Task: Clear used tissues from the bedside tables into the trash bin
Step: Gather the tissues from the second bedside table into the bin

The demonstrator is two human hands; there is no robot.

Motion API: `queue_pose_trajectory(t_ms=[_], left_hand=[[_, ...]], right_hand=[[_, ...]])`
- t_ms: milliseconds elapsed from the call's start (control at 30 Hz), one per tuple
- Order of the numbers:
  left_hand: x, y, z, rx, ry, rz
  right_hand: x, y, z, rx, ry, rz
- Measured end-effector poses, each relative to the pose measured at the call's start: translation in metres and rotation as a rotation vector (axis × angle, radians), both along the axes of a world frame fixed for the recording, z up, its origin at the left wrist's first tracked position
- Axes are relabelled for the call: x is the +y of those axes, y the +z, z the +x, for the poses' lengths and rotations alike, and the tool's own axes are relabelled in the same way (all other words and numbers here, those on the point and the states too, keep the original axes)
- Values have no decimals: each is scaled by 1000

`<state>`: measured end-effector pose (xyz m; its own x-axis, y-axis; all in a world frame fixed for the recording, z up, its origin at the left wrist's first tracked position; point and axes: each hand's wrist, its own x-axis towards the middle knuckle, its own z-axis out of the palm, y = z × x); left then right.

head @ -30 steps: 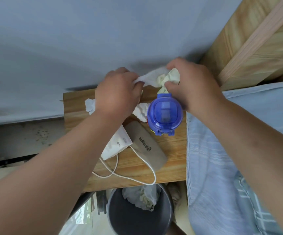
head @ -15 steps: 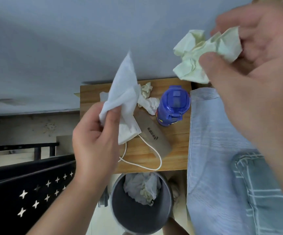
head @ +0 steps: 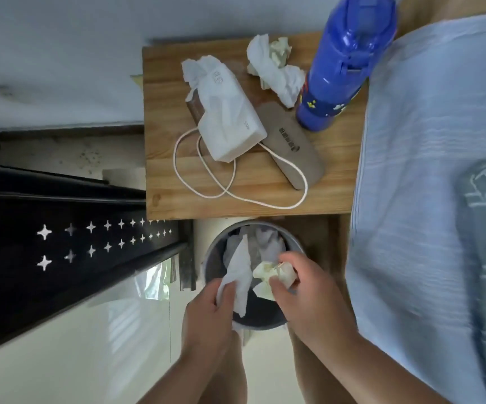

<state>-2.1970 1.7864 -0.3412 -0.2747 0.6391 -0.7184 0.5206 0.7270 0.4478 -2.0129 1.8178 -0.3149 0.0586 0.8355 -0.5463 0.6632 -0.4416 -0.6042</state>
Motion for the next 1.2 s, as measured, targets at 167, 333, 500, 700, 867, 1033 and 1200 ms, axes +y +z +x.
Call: queue_pose_trajectory(t_ms=[167, 333, 500, 700, 867, 1033, 1200], left_hand=[[-11, -53, -18, 29, -269, -268], [5, -69, -21, -18, -265, -360], [32, -40, -16, 23, -294, -124], [100, 24, -9, -56, -233, 297], [195, 72, 2, -111, -111, 553], [296, 86, 17, 71, -196, 692], [354, 73, 25, 222, -310, 560]], right_hand=[[-15, -65, -12, -102, 89, -154], [-5, -80, -12, -126, 154, -248], [18, -49, -6, -5, 67, -230], [79, 40, -9, 198, 51, 28], [151, 129, 13, 405, -42, 343], [232, 194, 45, 530, -112, 600], [313, 197, 75, 404, -102, 654]])
